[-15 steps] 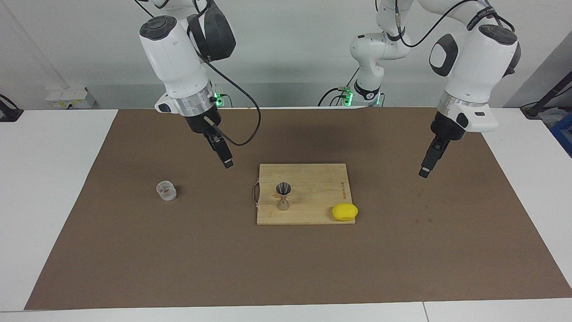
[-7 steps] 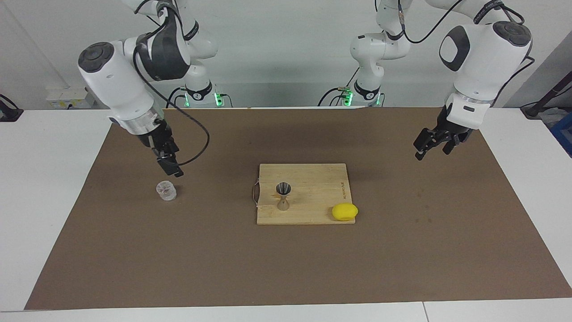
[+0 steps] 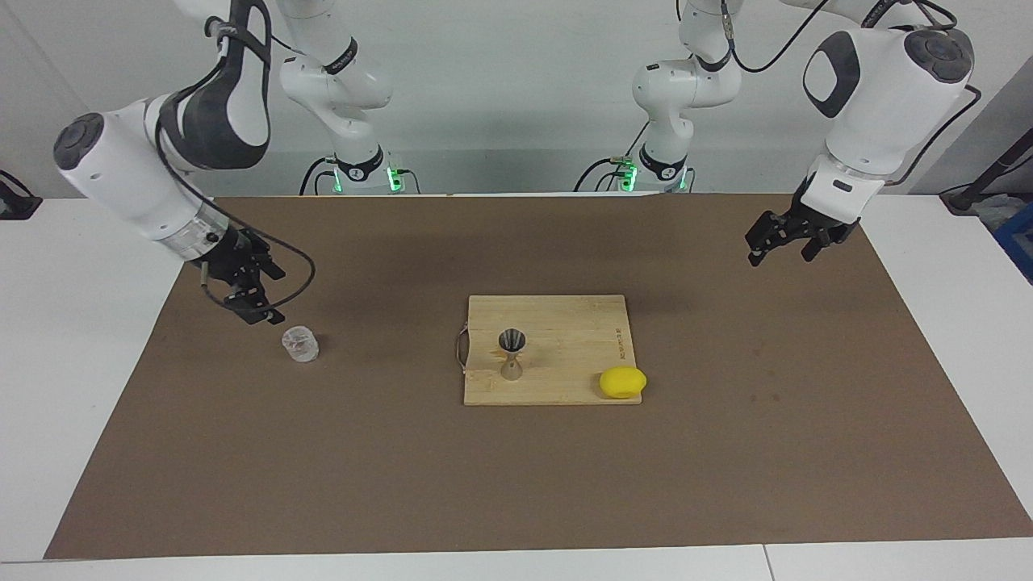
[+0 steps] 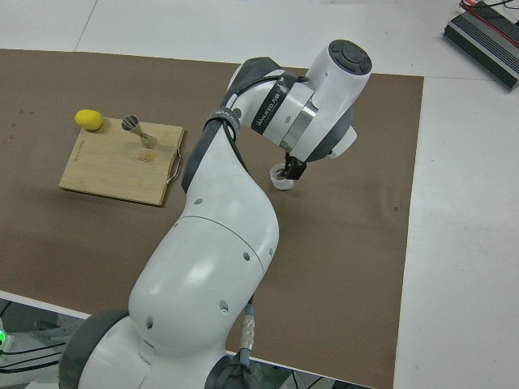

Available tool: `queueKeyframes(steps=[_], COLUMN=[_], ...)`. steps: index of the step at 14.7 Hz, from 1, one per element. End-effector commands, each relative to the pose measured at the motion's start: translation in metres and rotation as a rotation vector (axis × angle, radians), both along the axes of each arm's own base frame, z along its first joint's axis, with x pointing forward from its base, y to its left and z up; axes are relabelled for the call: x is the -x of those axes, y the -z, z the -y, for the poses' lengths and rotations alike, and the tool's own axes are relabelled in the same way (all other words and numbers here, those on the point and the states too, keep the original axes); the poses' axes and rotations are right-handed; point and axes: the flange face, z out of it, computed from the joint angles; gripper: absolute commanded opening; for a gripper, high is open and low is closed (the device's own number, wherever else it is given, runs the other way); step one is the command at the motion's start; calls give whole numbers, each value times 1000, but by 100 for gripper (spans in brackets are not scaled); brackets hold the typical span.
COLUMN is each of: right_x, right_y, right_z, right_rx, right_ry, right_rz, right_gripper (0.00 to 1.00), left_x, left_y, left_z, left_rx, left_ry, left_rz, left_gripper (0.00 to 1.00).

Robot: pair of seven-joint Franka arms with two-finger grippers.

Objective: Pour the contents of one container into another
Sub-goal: 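Lower the right gripper onto the clear glass cup and grasp it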

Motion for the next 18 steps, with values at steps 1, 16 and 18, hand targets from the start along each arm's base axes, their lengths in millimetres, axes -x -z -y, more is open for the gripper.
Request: queueKeyframes(steps=[1, 16, 18], right_x=[-3, 1, 4], right_y=[31, 147, 150], right_z=[14, 35, 31], right_rx=[-74, -312, -333], right_ry=[-2, 40, 45], right_rz=[-10, -59, -59], right_gripper=[100, 100, 100], left_x=[11, 8, 8], left_y=[3, -30, -29], left_z=[1, -7, -7], left_rx=[-19, -10, -11], left_ry=[37, 31, 27], left_rz=[2, 43, 45], left_gripper=[100, 100, 100])
